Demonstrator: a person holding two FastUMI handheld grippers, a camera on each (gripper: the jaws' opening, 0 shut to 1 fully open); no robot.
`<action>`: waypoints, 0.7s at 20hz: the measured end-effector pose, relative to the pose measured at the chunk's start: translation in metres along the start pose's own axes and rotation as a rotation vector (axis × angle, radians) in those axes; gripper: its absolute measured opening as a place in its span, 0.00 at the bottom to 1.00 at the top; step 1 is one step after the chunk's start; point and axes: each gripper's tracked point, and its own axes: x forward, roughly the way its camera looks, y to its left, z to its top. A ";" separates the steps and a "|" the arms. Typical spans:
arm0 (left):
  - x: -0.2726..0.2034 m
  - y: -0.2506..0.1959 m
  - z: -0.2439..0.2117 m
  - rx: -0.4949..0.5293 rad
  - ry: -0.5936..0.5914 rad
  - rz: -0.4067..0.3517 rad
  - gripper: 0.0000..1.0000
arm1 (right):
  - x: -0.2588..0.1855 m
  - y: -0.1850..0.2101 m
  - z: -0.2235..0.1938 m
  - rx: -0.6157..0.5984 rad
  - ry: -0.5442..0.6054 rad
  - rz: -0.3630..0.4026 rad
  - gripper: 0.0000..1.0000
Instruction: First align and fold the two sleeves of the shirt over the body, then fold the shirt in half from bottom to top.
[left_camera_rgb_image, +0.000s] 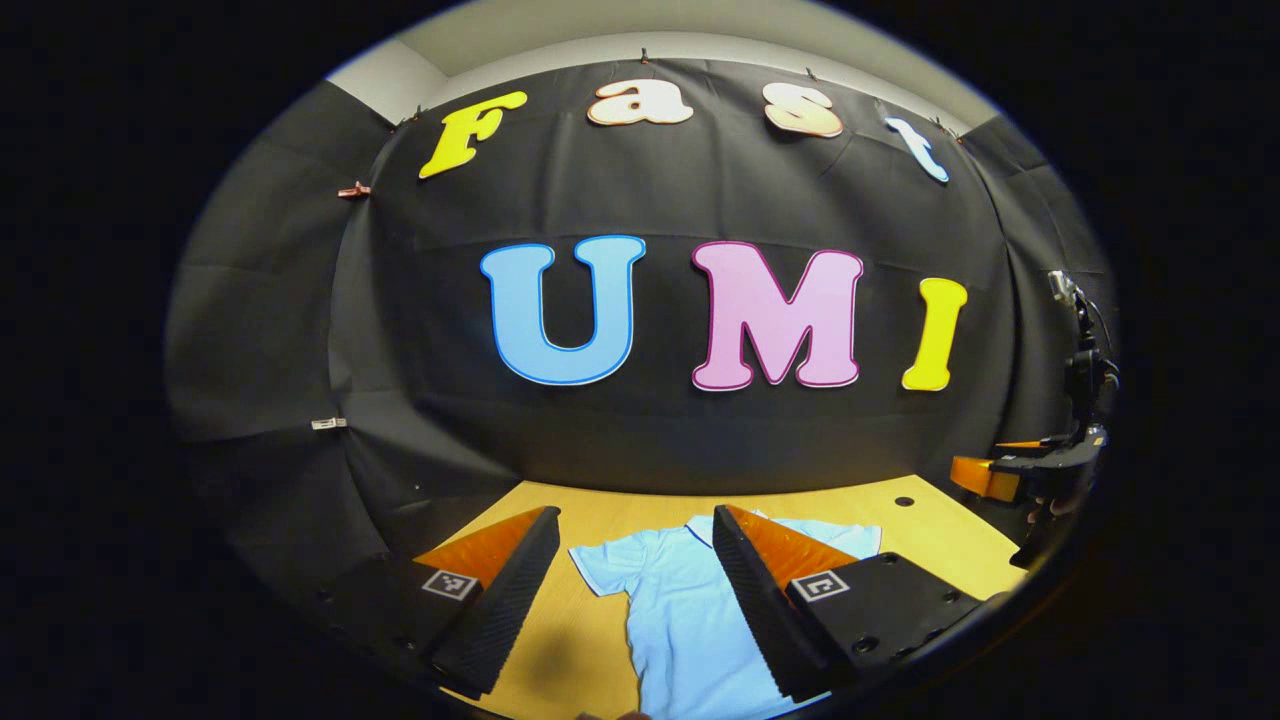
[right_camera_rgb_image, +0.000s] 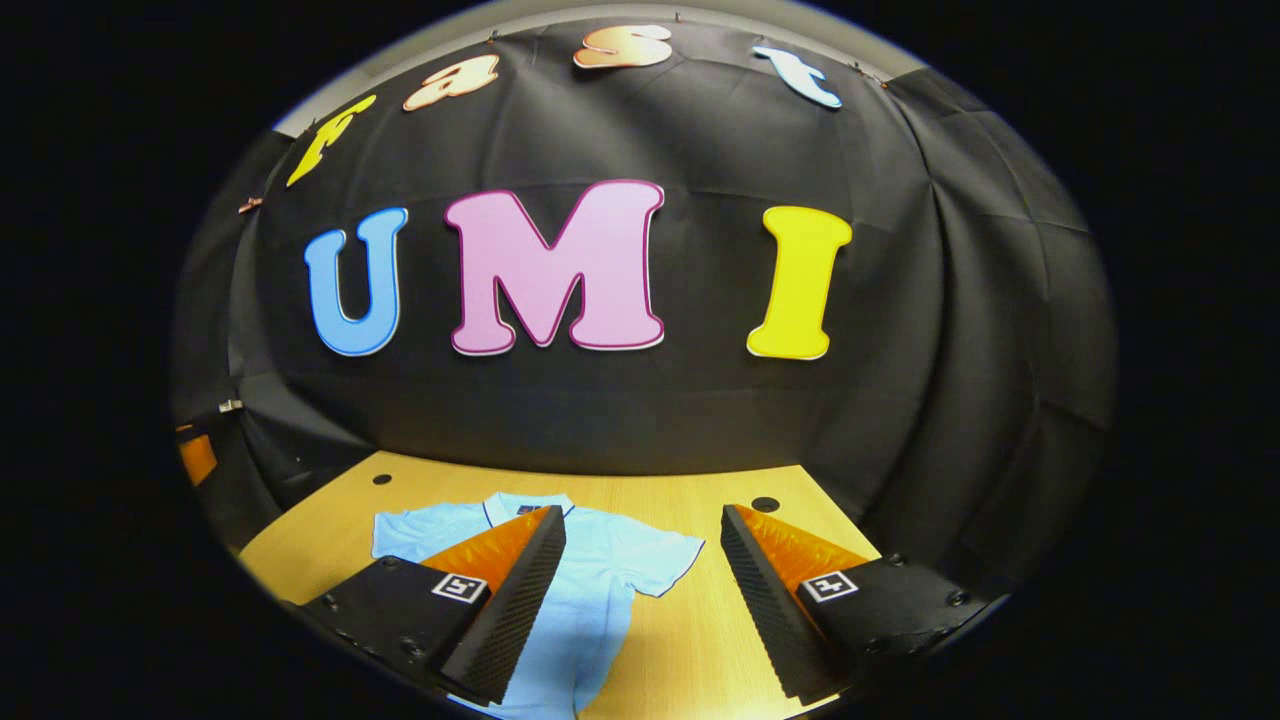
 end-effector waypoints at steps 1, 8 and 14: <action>0.003 0.000 -0.001 -0.001 0.001 0.014 0.98 | 0.009 -0.002 -0.003 -0.003 0.010 0.007 0.98; 0.015 0.001 -0.016 0.017 0.039 0.105 0.98 | 0.081 -0.022 -0.039 0.006 0.103 0.030 0.97; 0.031 0.000 -0.028 0.012 0.095 0.158 0.98 | 0.143 -0.040 -0.082 0.063 0.192 0.011 0.97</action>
